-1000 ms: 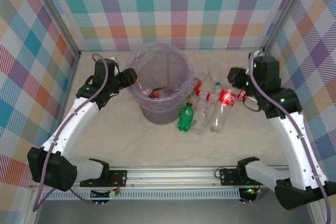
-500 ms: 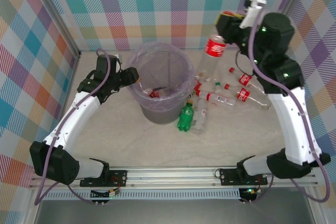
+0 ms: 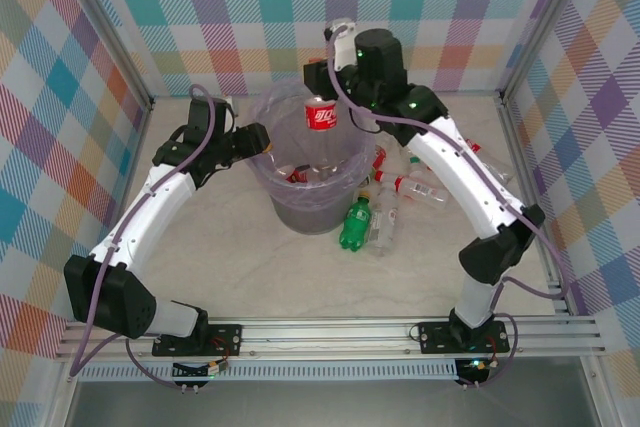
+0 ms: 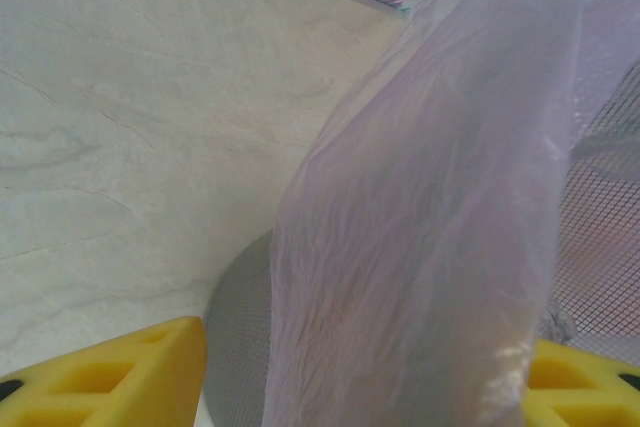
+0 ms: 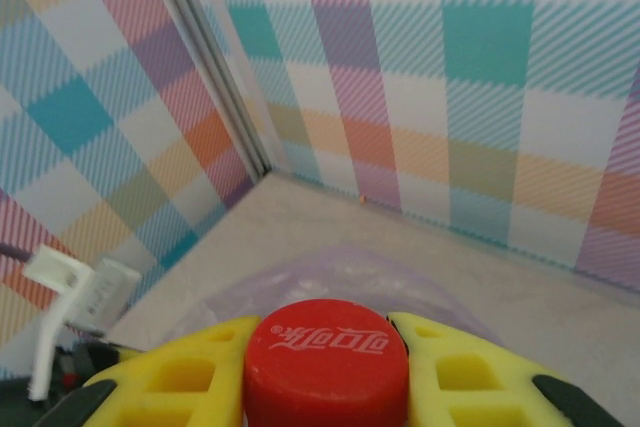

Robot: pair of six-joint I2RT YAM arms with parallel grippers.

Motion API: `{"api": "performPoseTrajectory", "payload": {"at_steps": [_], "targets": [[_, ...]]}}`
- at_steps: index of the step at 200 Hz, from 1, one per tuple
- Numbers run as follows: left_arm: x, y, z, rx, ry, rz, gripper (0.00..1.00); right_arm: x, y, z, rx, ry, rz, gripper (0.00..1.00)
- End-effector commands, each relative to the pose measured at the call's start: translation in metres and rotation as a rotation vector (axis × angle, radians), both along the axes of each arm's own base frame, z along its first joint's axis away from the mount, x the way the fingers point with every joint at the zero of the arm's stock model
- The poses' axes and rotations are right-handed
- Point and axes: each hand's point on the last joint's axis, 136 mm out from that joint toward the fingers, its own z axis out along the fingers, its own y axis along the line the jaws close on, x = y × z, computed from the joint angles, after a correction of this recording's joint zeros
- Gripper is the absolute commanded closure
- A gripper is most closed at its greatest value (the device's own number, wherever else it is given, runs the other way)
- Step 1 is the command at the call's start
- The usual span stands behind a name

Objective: Put the plastic bottles in the bin

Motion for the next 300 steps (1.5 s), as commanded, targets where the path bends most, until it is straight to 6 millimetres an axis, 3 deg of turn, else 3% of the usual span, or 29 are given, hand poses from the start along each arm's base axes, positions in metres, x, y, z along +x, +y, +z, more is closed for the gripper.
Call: {"api": "performPoseTrajectory", "payload": {"at_steps": [1,31,63,71,95,120,159,176,199,228,248,271,300], "targets": [[-0.005,-0.003,-0.023,0.036,0.070,-0.033,0.39,0.001,0.009,-0.007,-0.009,-0.011,0.027,0.91],[-0.005,-0.003,-0.017,0.035,0.057,-0.030,0.39,0.004,0.018,-0.049,-0.059,0.094,0.033,0.89],[-0.004,-0.002,-0.013,0.026,0.050,-0.020,0.39,0.004,0.023,-0.077,-0.082,0.154,0.035,0.82],[-0.004,-0.002,-0.014,0.029,0.051,-0.018,0.39,0.004,0.023,-0.082,-0.092,0.165,0.033,0.77],[-0.003,-0.001,-0.013,0.035,0.050,-0.013,0.39,-0.002,0.021,-0.085,-0.111,0.178,0.042,0.45],[0.000,-0.002,-0.011,0.034,0.048,-0.013,0.39,-0.012,0.014,-0.066,-0.116,0.166,0.051,0.34],[0.005,-0.003,-0.004,0.044,0.034,-0.021,0.39,-0.059,-0.008,0.000,-0.111,0.127,0.090,0.21],[0.005,-0.001,-0.004,0.055,0.032,-0.022,0.39,-0.084,-0.032,0.020,-0.070,0.133,0.065,0.13],[0.007,-0.003,-0.005,0.060,0.043,-0.030,0.39,-0.111,-0.078,0.015,-0.103,0.175,-0.036,0.01],[0.008,-0.006,-0.014,0.069,0.056,-0.056,0.39,-0.149,-0.151,-0.039,-0.165,0.385,-0.215,0.01],[0.005,-0.006,-0.022,0.072,0.075,-0.061,0.40,-0.166,-0.181,-0.084,-0.116,0.539,-0.281,0.05],[0.001,-0.005,-0.020,0.064,0.059,-0.056,0.39,-0.165,-0.199,-0.139,-0.030,0.645,-0.345,0.07],[-0.002,0.002,-0.011,0.079,0.027,-0.032,0.39,-0.144,-0.199,-0.202,0.084,0.776,-0.336,0.12]]}}
